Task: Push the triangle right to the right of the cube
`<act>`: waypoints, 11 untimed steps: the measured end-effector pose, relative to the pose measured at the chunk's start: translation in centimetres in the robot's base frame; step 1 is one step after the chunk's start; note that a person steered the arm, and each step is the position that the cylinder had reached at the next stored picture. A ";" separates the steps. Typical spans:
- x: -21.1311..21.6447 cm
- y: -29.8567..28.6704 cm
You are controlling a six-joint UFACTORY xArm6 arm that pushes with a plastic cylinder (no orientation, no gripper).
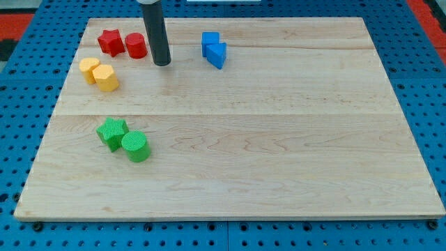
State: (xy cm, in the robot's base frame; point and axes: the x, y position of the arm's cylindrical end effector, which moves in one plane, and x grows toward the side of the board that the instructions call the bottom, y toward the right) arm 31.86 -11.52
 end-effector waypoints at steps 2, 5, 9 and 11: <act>0.1 0.0; 0.2 0.5; -1.5 10.2; -6.4 11.0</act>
